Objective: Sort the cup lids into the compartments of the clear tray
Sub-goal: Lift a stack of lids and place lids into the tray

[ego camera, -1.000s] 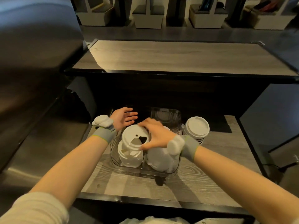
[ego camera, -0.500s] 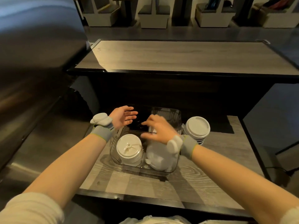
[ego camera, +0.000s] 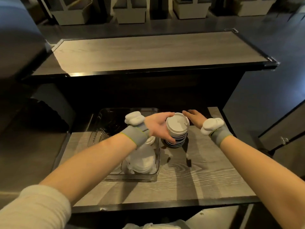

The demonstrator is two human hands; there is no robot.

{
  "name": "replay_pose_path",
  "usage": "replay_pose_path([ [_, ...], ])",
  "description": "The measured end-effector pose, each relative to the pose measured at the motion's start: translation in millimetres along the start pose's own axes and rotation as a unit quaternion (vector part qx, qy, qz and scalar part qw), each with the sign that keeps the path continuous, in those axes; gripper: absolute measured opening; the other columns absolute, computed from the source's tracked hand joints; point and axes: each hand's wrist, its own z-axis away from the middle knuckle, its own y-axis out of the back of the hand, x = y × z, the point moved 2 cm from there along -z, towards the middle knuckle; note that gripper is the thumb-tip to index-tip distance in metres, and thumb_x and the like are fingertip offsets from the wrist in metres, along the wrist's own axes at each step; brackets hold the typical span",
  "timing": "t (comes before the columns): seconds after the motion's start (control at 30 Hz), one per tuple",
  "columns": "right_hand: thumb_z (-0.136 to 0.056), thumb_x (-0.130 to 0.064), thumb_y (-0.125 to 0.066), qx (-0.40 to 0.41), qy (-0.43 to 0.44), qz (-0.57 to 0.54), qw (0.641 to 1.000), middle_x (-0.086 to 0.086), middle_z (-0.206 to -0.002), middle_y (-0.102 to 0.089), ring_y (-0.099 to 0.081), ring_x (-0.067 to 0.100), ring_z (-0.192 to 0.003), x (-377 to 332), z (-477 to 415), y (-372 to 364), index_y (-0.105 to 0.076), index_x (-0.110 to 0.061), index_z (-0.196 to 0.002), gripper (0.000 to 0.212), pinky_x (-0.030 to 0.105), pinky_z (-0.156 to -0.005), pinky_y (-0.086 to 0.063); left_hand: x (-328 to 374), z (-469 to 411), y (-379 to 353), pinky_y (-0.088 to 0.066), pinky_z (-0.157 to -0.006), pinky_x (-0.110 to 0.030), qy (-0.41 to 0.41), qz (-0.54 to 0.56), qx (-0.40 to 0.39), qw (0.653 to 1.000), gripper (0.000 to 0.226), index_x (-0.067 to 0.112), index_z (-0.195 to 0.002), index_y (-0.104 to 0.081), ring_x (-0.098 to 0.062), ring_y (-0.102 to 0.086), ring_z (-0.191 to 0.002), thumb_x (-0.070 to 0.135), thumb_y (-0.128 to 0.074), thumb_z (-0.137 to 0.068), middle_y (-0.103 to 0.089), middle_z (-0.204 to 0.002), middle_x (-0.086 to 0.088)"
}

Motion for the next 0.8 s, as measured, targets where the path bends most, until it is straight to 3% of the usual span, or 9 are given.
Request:
replay_pose_path([
  [0.03,-0.090,-0.043,-0.051,-0.018,-0.011,-0.030,0.999,0.014,-0.148,-0.036,-0.035,0.031,-0.135,5,1,1,-0.030,-0.009,-0.143,0.066,0.037,-0.105,-0.031,-4,-9,4,-0.008,-0.117,-0.023,0.001,0.102,0.062,0.993,0.079,0.004,-0.149,-0.013,-0.031,-0.019,-0.143,0.031,-0.059,-0.090,-0.023,-0.154,-0.019],
  [0.1,-0.089,-0.048,-0.050,-0.043,-0.026,-0.056,0.997,0.011,-0.150,-0.033,-0.032,0.030,-0.137,12,1,1,-0.028,-0.013,-0.144,0.068,0.041,-0.107,-0.029,-12,-19,0,-0.011,-0.104,-0.012,-0.142,0.012,0.161,0.977,0.106,0.014,-0.151,-0.008,-0.022,-0.020,-0.143,0.015,-0.079,-0.072,-0.019,-0.156,-0.012],
  [0.13,-0.088,-0.050,-0.050,-0.048,-0.029,-0.065,0.996,0.010,-0.150,-0.032,-0.031,0.030,-0.137,12,2,-2,-0.028,-0.015,-0.144,0.069,0.042,-0.107,-0.028,-14,-24,1,-0.014,-0.107,-0.016,-0.198,0.037,0.186,0.962,0.109,0.015,-0.151,-0.006,-0.021,-0.019,-0.144,0.014,-0.079,-0.071,-0.016,-0.157,-0.012],
  [0.2,-0.088,-0.051,-0.049,-0.066,-0.039,-0.078,0.994,0.009,-0.149,-0.034,-0.032,0.029,-0.136,12,2,-3,-0.031,-0.016,-0.142,0.068,0.044,-0.107,-0.028,-21,-37,-10,-0.010,-0.117,-0.038,-0.111,0.240,0.139,0.954,0.098,0.013,-0.151,-0.002,-0.029,-0.007,-0.146,0.036,-0.067,-0.083,-0.005,-0.159,-0.012],
  [0.27,-0.091,-0.047,-0.047,-0.095,-0.048,-0.084,0.991,0.010,-0.146,-0.039,-0.036,0.026,-0.133,12,0,-4,-0.037,-0.012,-0.139,0.060,0.040,-0.103,-0.029,-23,-46,-12,-0.006,-0.117,-0.048,-0.075,0.319,0.153,0.932,0.094,0.012,-0.151,-0.005,-0.036,-0.003,-0.145,0.045,-0.062,-0.085,-0.002,-0.159,-0.013],
  [0.37,-0.093,-0.038,-0.047,-0.115,-0.062,-0.094,0.987,0.013,-0.140,-0.045,-0.042,0.023,-0.126,14,-1,-6,-0.043,-0.005,-0.133,0.052,0.029,-0.090,-0.029,-17,-50,-7,-0.012,-0.117,-0.041,-0.152,0.142,0.181,0.961,0.112,0.009,-0.151,-0.007,-0.034,-0.011,-0.144,0.022,-0.082,-0.068,-0.010,-0.157,-0.016],
  [0.47,-0.093,-0.034,-0.048,-0.111,-0.069,-0.099,0.986,0.018,-0.139,-0.045,-0.041,0.029,-0.129,17,-3,-10,-0.041,-0.001,-0.133,0.052,0.029,-0.088,-0.029,-22,-48,-16,-0.010,-0.112,-0.059,-0.126,0.026,0.171,0.977,0.084,0.019,-0.150,-0.010,-0.038,-0.006,-0.144,0.047,-0.058,-0.087,-0.004,-0.159,-0.010],
  [0.67,-0.091,-0.031,-0.052,-0.084,-0.064,-0.133,0.985,0.021,-0.128,-0.054,-0.053,0.028,-0.109,9,0,-14,-0.047,0.002,-0.126,0.048,0.033,-0.086,-0.037,-16,-61,-13,-0.007,-0.109,-0.068,-0.103,0.088,0.189,0.973,0.085,0.022,-0.150,-0.008,-0.042,0.001,-0.143,0.049,-0.057,-0.087,0.002,-0.159,-0.010],
  [0.8,-0.090,-0.031,-0.054,-0.051,-0.059,-0.159,0.984,0.009,-0.097,-0.057,-0.049,0.007,-0.066,6,-3,-11,-0.051,0.001,-0.119,0.043,0.021,-0.057,-0.037,-12,-61,-16,-0.005,-0.111,-0.065,-0.100,0.086,0.165,0.977,0.087,0.018,-0.150,-0.009,-0.041,-0.001,-0.144,0.049,-0.058,-0.086,0.000,-0.159,-0.011],
])
